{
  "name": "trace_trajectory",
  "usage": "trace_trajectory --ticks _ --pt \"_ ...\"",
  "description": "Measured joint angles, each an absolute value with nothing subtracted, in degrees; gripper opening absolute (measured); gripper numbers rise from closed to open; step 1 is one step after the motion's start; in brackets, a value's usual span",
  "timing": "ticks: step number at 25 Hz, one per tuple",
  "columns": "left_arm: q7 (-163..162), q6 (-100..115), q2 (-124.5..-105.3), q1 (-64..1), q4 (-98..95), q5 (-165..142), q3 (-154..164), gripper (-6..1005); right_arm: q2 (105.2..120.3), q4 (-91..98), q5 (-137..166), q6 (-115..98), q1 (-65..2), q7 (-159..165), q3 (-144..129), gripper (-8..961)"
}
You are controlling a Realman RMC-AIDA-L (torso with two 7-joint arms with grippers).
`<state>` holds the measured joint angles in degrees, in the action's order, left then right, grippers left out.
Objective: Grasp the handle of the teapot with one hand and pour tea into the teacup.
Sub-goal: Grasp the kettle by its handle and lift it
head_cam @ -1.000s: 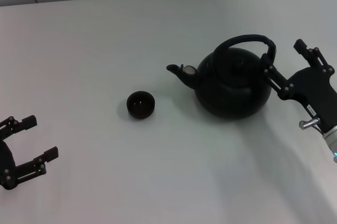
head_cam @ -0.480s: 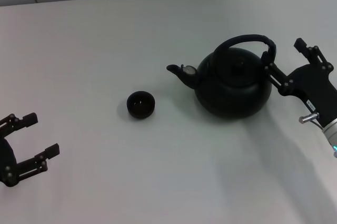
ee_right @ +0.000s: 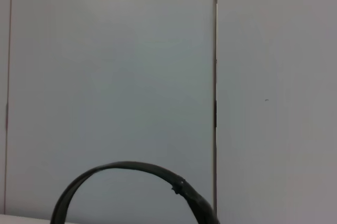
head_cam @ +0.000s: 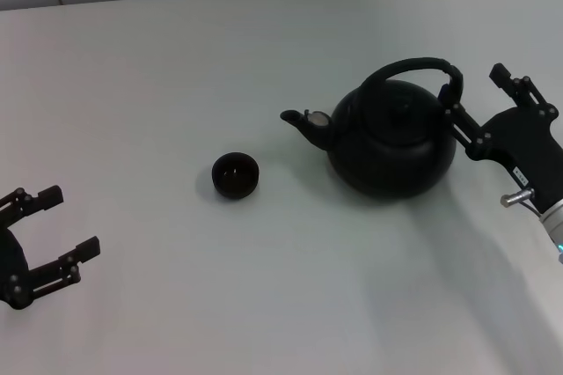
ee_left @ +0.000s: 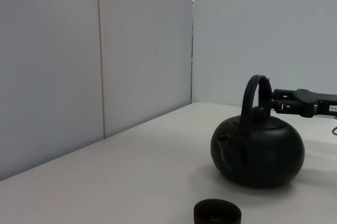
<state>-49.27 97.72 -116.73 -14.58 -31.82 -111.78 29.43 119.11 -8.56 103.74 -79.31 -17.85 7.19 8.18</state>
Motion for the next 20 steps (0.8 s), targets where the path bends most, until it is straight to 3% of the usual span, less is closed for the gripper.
trace_trajectory --ticks 5,8,19,20 --pt "-49.27 97.69 -116.9 -14.59 -31.82 -111.78 29.31 813 119.08 -8.6 103.81 -79.49 -17.76 7.23 7.78 786" --pt "-49.26 97.69 -116.97 -14.59 -31.82 -111.78 29.26 813 119.08 -8.62 103.84 -79.5 -17.92 7.24 7.68 599" --pt "-49.57 97.73 -117.1 -14.59 -31.82 -111.8 29.16 813 119.11 -8.61 103.89 -79.46 -18.36 7.86 7.9 145" --pt "-49.57 97.74 -117.13 -14.59 -31.82 -111.8 29.06 813 119.13 -8.61 103.89 -79.41 -18.41 7.85 7.94 139"
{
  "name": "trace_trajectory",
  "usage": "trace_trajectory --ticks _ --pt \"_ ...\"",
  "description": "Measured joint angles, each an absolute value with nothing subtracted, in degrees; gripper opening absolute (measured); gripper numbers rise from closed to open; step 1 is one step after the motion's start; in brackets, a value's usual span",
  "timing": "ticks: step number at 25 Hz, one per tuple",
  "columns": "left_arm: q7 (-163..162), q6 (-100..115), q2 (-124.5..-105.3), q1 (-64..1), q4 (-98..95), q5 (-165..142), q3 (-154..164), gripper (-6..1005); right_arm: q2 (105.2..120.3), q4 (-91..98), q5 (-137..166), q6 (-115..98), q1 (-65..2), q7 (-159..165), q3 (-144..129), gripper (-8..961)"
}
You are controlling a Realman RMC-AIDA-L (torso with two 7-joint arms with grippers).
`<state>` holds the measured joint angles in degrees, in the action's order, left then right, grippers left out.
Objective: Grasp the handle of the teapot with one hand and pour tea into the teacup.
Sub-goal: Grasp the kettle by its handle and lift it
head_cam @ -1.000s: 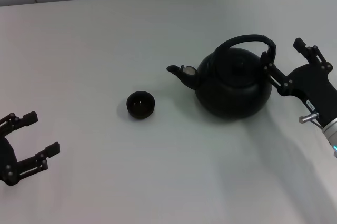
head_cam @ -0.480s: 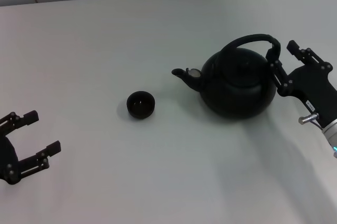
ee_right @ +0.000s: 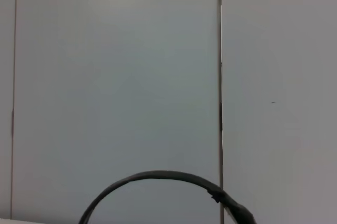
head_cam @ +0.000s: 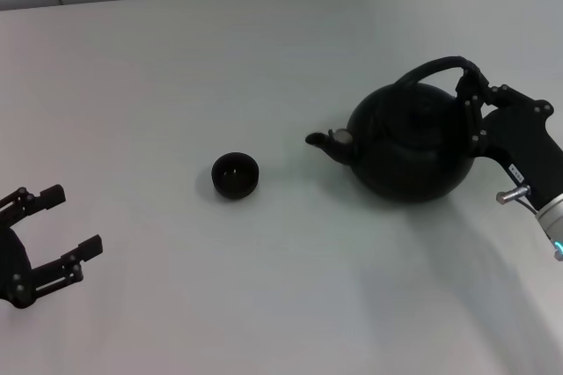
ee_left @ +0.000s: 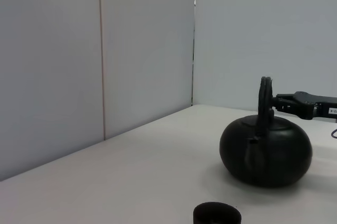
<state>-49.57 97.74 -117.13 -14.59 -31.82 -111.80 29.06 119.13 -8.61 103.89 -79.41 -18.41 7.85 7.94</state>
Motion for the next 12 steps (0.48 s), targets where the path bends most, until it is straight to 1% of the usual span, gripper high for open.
trace_trajectory --ticks 7,12 --pt "-49.57 97.74 -117.24 -14.59 -31.82 -111.8 28.65 813 119.17 -8.62 103.52 -80.26 -19.03 7.85 8.53 98" --pt "-49.55 97.73 -117.33 -14.59 -31.82 -111.79 28.53 813 119.11 -7.78 103.46 -80.86 -22.53 8.3 10.49 80"
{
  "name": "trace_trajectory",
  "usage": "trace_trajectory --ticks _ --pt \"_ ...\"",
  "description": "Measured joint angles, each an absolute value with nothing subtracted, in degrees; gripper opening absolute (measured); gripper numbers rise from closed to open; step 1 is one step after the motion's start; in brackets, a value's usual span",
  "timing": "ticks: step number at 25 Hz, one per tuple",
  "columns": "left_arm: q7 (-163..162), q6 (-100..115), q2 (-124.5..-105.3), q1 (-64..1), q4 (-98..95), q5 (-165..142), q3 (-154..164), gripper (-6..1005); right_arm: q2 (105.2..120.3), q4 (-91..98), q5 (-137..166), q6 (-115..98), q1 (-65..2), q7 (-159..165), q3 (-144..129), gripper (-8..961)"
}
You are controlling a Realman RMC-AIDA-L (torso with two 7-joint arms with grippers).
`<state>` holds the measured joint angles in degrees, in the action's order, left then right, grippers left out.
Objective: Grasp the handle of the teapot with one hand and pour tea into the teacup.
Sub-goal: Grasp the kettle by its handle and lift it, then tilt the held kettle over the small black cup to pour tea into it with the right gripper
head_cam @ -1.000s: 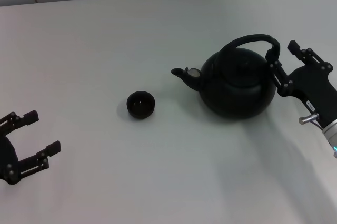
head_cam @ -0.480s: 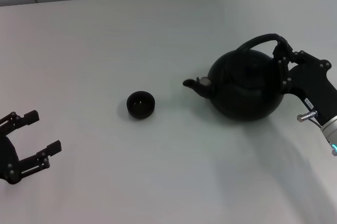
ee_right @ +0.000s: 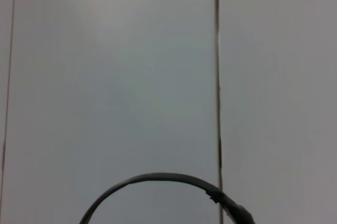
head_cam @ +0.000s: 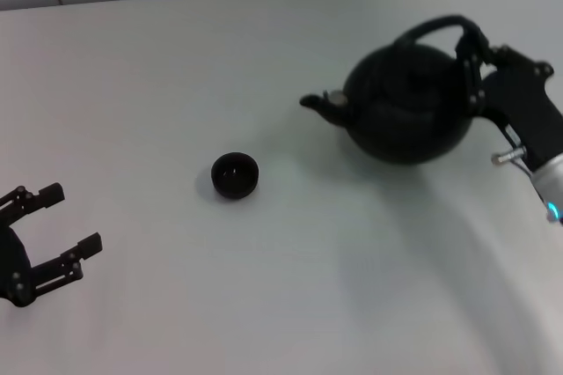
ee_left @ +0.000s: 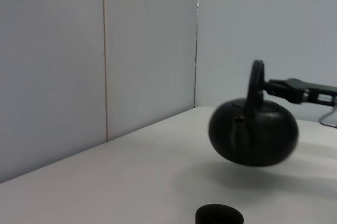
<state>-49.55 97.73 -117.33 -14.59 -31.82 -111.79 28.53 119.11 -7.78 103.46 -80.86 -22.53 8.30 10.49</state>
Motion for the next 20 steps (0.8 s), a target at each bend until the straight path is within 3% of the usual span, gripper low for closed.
trace_trajectory --ticks 13,20 --pt "-49.04 97.81 -117.6 -14.68 -31.67 -111.79 27.92 813 118.98 -4.31 104.67 -76.82 -30.1 13.6 9.81 79" --pt "-49.01 98.14 -117.79 -14.29 -31.75 -111.79 27.76 813 118.77 7.57 113.88 -74.35 -36.79 30.78 5.47 78"
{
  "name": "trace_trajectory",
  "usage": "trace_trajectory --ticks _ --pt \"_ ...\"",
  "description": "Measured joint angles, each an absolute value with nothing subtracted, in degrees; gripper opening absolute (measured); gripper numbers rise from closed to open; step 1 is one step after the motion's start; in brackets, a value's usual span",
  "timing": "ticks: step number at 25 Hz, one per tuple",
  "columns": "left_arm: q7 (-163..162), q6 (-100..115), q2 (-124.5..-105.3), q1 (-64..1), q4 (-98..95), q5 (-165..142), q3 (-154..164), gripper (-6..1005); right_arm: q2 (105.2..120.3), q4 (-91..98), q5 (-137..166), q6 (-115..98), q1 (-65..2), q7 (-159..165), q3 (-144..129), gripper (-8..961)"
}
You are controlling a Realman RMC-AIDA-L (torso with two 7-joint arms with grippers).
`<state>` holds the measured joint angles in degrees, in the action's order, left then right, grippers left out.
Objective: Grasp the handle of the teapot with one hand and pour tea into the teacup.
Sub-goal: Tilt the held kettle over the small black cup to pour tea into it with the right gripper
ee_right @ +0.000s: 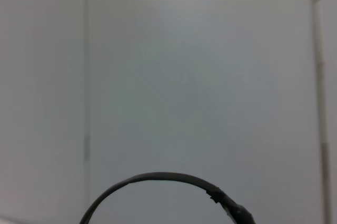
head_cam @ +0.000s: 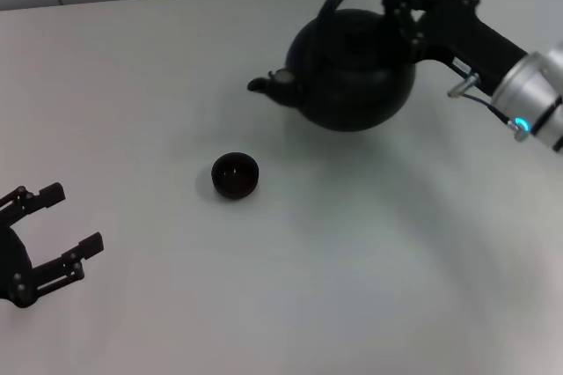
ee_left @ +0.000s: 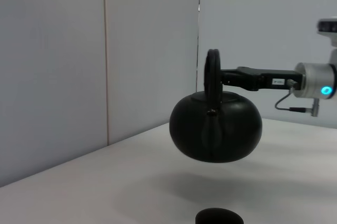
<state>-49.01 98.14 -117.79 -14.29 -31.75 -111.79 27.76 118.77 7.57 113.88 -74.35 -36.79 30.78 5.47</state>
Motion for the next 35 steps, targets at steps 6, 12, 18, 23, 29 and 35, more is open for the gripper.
trace_trajectory --ticks 6,12,18,23,29,35 --pt "-49.0 98.44 -117.85 -14.23 -31.51 -111.79 27.25 813 118.69 12.13 114.29 -72.25 -41.08 36.99 -4.64 79" --pt "-48.97 98.5 -117.86 -14.36 -31.42 -111.79 27.24 813 118.98 12.61 114.22 -71.66 -42.21 35.89 -6.33 79" --pt "-48.95 98.52 -117.86 -14.42 -31.36 -111.71 27.02 813 119.04 12.69 113.91 -72.62 -41.75 29.44 -6.38 80" --pt "-48.95 98.53 -117.91 -14.42 -31.37 -111.7 26.73 813 118.97 13.07 113.9 -73.67 -41.69 25.21 -6.35 79" --pt "-49.03 98.51 -117.95 -14.41 -31.38 -111.7 26.45 813 118.84 14.32 114.06 -73.87 -42.23 22.06 -6.72 78" --pt "-49.2 98.33 -117.95 -14.59 -31.38 -111.7 26.45 813 118.88 16.89 114.02 -74.39 -42.4 21.97 -11.39 79"
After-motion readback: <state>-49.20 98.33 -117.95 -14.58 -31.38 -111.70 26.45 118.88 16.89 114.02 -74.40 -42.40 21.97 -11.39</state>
